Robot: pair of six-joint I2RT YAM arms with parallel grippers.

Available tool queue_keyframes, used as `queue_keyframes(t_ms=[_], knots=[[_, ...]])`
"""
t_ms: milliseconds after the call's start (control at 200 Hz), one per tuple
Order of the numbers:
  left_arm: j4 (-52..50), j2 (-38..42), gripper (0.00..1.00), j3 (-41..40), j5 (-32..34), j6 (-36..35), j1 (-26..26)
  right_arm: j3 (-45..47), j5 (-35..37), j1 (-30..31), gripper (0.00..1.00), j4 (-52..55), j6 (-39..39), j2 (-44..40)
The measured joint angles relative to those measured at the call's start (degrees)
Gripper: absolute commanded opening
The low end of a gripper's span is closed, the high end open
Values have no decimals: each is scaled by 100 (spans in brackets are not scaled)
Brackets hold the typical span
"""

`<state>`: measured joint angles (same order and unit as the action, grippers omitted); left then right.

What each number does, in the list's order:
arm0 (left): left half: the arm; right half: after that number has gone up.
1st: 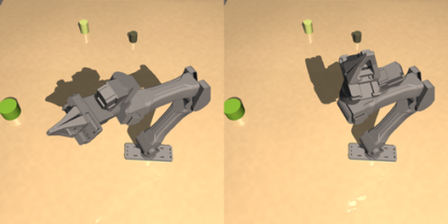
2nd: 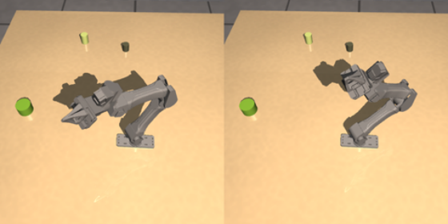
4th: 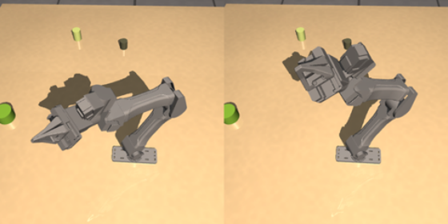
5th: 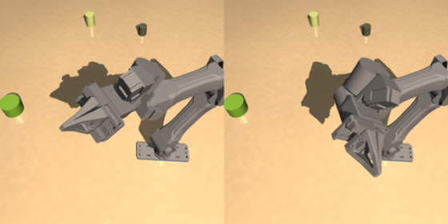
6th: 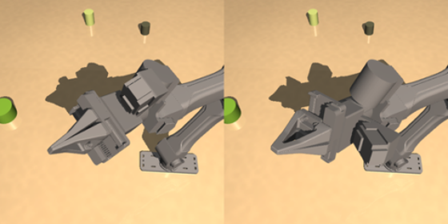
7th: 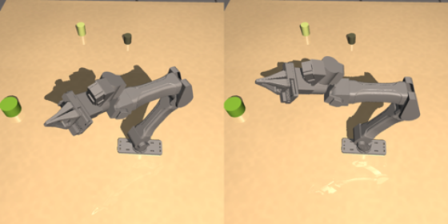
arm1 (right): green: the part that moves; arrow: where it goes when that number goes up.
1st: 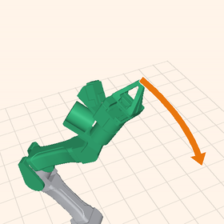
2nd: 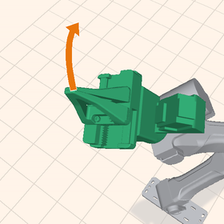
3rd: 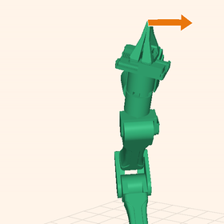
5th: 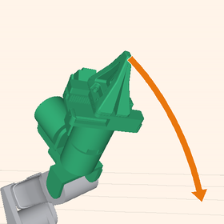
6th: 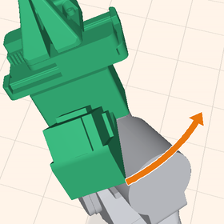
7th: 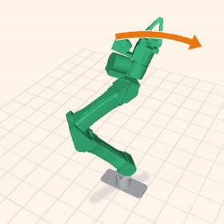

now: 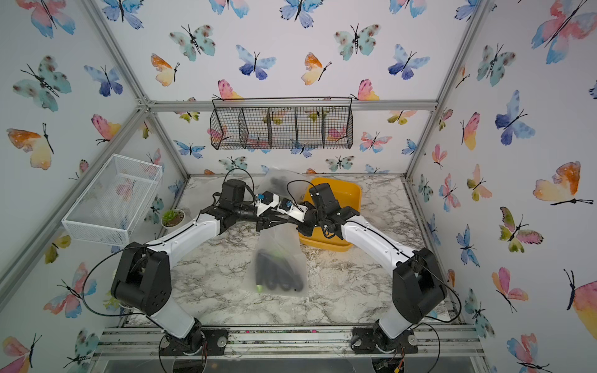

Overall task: Place the eggplant in a zip-top bag and seal the zipper
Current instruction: Zip the zipper on the zipper food storage bag.

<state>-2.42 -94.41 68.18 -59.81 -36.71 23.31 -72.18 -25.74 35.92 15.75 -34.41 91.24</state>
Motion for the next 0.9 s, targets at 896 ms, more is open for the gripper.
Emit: queue_keyframes(t_ms=[896], knots=[[-529,-114,0,267,286,-26,-118,7,426,-72,4,-234,37,-42]])
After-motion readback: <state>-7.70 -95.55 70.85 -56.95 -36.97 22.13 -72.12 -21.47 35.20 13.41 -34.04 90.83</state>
